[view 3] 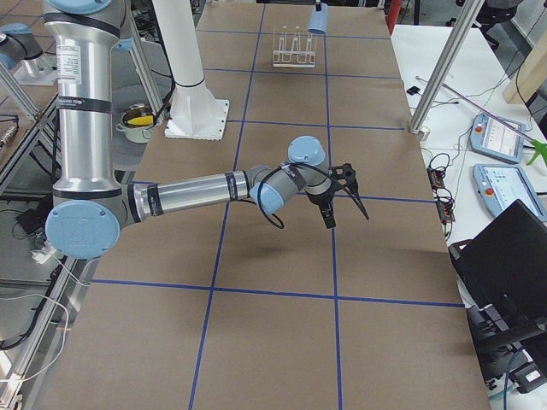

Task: Hang cup on cup holder
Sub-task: 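Lift the cup with the left gripper while the right arm withdraws, then lower the cup with the left gripper above the white rack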

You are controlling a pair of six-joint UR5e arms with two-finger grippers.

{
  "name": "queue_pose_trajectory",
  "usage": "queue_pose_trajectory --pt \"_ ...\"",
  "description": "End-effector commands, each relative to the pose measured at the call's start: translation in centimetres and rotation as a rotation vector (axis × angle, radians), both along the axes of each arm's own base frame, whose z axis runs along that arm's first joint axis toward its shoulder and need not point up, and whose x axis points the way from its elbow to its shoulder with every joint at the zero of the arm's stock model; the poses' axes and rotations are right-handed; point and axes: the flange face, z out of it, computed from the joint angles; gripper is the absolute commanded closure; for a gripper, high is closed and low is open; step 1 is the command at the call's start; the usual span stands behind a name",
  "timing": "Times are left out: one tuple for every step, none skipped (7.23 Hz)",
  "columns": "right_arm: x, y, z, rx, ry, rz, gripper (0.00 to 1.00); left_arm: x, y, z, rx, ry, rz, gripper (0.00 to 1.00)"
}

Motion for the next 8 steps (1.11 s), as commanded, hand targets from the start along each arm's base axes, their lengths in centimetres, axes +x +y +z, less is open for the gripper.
queue_pose_trajectory --pt "5.1 0.9 3.1 -0.073 0.057 -0.100 0.00 -0.7 -0.5 0.5 0.070 -0.163 -0.018 1.00" --pt "6.8 1.1 4.1 -0.099 0.090 -0.134 0.00 -0.6 0.2 0.5 0.107 -0.276 0.008 1.00" --pt "7.8 1.5 4.8 -0.100 0.102 -0.158 0.00 -0.1 2.2 0.0 0.127 -0.424 0.014 1.00" --pt "8.5 2.4 5.6 -0.117 0.101 -0.149 0.00 0.2 3.7 1.4 0.131 -0.581 0.045 1.00" --pt "8.7 2.7 6.0 -0.116 0.114 -0.145 0.00 0.6 4.3 3.7 0.119 -0.623 0.074 1.00" --pt "8.7 2.7 5.9 -0.113 0.113 -0.146 0.00 0.7 4.6 5.0 0.134 -0.635 0.064 1.00" --pt "8.7 2.8 5.9 -0.113 0.111 -0.145 0.00 0.6 4.7 6.5 0.138 -0.637 0.061 1.00" --pt "8.6 2.8 5.9 -0.112 0.108 -0.147 0.00 0.7 4.5 6.8 0.147 -0.629 0.056 1.00"
